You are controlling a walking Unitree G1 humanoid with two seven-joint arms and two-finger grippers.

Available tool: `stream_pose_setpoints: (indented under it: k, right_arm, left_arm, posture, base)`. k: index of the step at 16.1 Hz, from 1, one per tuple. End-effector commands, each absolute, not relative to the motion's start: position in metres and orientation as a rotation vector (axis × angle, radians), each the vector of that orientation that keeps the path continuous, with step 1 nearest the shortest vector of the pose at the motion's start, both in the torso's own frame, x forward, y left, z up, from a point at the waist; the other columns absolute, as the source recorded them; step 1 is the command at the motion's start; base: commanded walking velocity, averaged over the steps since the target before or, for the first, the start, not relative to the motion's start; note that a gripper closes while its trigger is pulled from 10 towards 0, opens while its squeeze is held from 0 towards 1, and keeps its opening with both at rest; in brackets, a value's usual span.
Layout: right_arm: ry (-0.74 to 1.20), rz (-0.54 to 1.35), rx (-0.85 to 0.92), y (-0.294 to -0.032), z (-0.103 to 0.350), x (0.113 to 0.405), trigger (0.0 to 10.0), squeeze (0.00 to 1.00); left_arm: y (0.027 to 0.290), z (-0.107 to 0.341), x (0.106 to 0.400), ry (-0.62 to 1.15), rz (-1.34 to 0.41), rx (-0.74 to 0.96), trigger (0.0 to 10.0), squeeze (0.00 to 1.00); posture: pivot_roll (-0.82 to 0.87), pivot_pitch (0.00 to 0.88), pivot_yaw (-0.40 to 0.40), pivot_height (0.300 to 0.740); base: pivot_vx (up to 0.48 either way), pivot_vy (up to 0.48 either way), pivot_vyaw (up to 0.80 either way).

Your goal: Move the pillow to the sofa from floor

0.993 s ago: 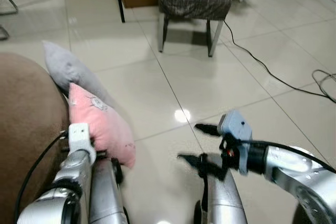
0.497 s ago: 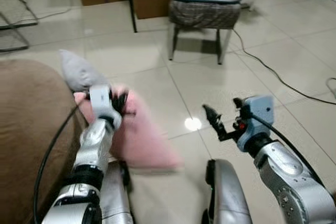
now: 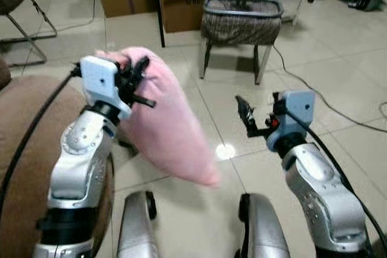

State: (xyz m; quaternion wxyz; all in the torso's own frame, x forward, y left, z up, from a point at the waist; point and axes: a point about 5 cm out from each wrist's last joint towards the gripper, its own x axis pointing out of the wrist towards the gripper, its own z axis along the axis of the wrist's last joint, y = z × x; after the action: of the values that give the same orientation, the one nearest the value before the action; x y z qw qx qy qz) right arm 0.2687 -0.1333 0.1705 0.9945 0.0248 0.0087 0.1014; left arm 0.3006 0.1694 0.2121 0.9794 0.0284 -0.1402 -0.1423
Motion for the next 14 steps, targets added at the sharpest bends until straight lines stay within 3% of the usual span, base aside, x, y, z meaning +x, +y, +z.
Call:
stream_pose_setpoints:
  k: [1,2,14]
  right_arm:
    - [0.016,0.172,0.044,-0.136,0.171,0.278,10.0,0.0]
    - [0.016,0.178,0.045,-0.135,0.171,0.28,10.0,0.0]
    - [0.045,0.213,0.111,-0.13,0.166,0.286,10.0,0.0]
  left_arm:
    - [0.175,0.221,0.302,-0.281,-0.172,0.111,8.1,0.0]
    - [0.176,0.22,0.301,-0.271,-0.152,0.115,10.0,0.0]
    - [0.191,0.184,0.276,-0.095,-0.065,0.172,10.0,0.0]
  posture:
    - [-0.06,0.0,-0.003,0.615]
    - [-0.05,0.0,-0.005,0.62]
    - [-0.05,0.0,-0.005,0.74]
  base:
    - [0.0,0.0,0.0]
    - [0.0,0.0,0.0]
    - [0.0,0.0,0.0]
